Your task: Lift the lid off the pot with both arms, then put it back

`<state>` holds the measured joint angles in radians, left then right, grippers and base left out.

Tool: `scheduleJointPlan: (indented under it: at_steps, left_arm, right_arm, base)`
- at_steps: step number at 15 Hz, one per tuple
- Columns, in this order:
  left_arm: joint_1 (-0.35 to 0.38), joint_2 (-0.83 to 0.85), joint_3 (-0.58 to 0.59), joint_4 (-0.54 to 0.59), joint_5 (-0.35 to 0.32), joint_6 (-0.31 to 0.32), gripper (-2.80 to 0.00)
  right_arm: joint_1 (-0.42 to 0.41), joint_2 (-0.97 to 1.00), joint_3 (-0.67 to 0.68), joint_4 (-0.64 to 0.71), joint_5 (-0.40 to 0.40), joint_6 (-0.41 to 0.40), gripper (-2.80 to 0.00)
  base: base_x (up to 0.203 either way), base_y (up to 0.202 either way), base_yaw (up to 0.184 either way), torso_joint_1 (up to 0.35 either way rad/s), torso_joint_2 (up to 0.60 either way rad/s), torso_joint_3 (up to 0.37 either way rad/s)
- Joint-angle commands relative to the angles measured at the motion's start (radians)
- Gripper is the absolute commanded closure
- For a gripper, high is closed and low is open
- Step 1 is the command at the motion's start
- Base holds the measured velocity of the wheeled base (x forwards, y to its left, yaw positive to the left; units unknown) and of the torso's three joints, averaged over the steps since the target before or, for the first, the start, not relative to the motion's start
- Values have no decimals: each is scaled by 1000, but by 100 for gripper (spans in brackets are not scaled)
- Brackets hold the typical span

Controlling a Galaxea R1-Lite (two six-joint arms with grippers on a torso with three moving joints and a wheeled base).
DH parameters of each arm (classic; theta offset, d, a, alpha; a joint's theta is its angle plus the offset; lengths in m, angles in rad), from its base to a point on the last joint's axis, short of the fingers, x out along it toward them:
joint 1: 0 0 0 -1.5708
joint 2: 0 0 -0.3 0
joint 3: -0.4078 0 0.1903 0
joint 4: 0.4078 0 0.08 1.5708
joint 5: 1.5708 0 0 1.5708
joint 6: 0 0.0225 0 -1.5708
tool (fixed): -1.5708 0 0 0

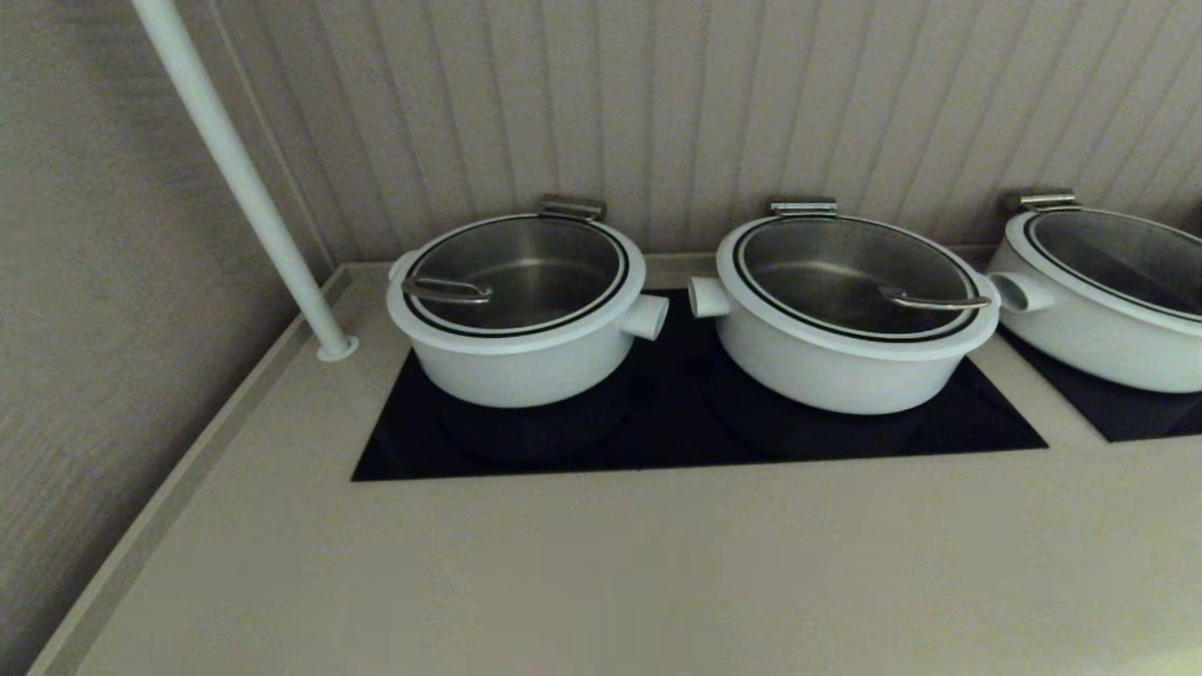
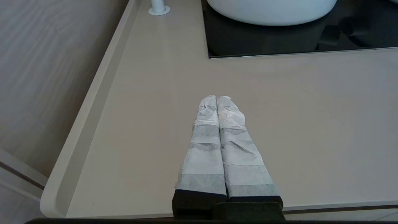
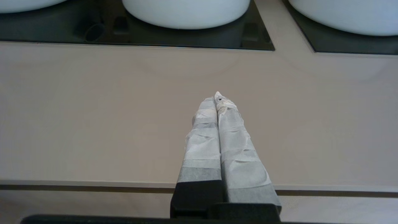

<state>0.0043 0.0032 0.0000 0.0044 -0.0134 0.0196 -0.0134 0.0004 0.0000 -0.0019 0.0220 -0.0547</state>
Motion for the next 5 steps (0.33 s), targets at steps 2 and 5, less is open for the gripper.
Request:
scheduleJointPlan:
  at_steps: [2,5]
  left_arm:
    - [0,-2,0,2,0,0,0]
    - [0,-2,0,1,0,0,0]
  right_arm:
    - [0,1,0,-1,1,4,0]
    - [0,0,0,-1,-2,26,0]
  base:
    - [0,0,0,0,0,0]
    - [0,0,0,0,0,0]
